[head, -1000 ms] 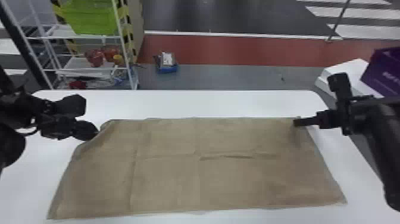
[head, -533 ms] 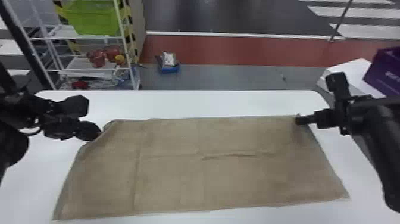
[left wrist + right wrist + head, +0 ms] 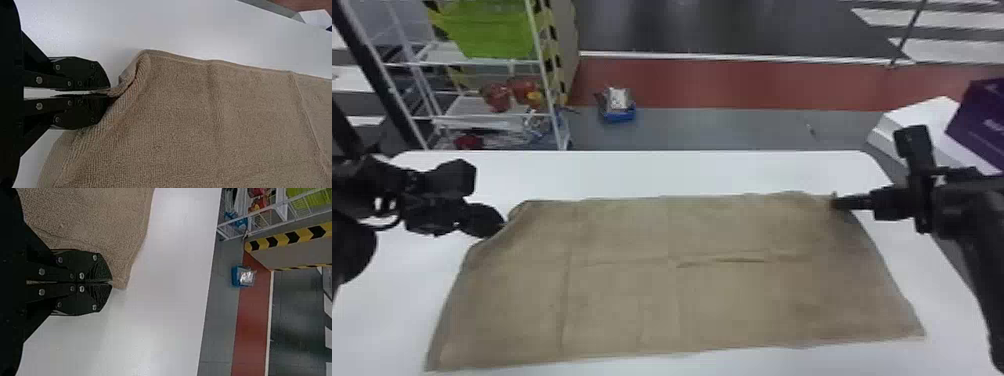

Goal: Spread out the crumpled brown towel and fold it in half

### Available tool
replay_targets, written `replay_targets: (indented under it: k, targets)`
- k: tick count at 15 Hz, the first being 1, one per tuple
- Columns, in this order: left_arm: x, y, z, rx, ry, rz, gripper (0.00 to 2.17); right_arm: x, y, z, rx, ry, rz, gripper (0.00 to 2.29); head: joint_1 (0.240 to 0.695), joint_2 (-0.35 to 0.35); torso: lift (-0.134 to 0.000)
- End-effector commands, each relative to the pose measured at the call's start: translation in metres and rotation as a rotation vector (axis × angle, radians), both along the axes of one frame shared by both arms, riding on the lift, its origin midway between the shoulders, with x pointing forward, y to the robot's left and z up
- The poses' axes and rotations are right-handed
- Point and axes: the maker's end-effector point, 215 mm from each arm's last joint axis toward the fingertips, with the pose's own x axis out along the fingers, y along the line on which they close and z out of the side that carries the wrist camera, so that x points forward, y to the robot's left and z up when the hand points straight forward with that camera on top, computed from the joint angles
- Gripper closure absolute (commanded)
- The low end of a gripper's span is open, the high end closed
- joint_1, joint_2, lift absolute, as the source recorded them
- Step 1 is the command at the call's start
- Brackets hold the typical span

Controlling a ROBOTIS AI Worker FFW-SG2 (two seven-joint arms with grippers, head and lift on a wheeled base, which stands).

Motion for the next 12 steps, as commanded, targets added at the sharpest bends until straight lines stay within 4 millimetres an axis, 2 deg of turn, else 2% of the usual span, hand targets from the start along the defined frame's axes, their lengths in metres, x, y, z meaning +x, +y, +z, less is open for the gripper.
replay_targets:
  k: [1, 3, 5, 7, 9, 11, 12]
  targets:
    - [0.0, 0.008, 0.012, -0.042, -0.052, 0.0, 1.08, -0.008, -0.012, 0.012, 0.024, -0.036, -0.009, 1.21, 0.695, -0.035, -0.134]
    - [0.002, 0.01, 0.025, -0.103, -0.113, 0.006, 1.08, -0.009, -0.011, 0.023, 0.04, -0.059, 0.004, 1.21, 0.695, -0.035, -0.134]
    - [0.008, 0.017, 0.047, -0.144, -0.195, 0.036, 1.08, -0.014, -0.013, 0.029, 0.051, -0.071, 0.009, 1.21, 0.695, -0.036, -0.134]
    - [0.006, 0.022, 0.053, -0.168, -0.223, 0.053, 1.08, -0.027, -0.008, 0.034, 0.066, -0.074, 0.028, 1.21, 0.695, -0.03, -0.134]
    - [-0.006, 0.032, 0.061, -0.177, -0.268, 0.049, 1.08, -0.042, 0.009, 0.047, 0.068, -0.084, 0.094, 1.21, 0.695, -0.024, -0.134]
    - [-0.017, 0.052, 0.065, -0.178, -0.282, 0.066, 1.08, -0.06, 0.02, 0.057, 0.067, -0.086, 0.168, 1.21, 0.695, 0.003, -0.134]
    - [-0.025, 0.053, 0.06, -0.17, -0.283, 0.049, 1.08, -0.073, 0.025, 0.052, 0.063, -0.069, 0.211, 1.21, 0.695, 0.014, -0.134]
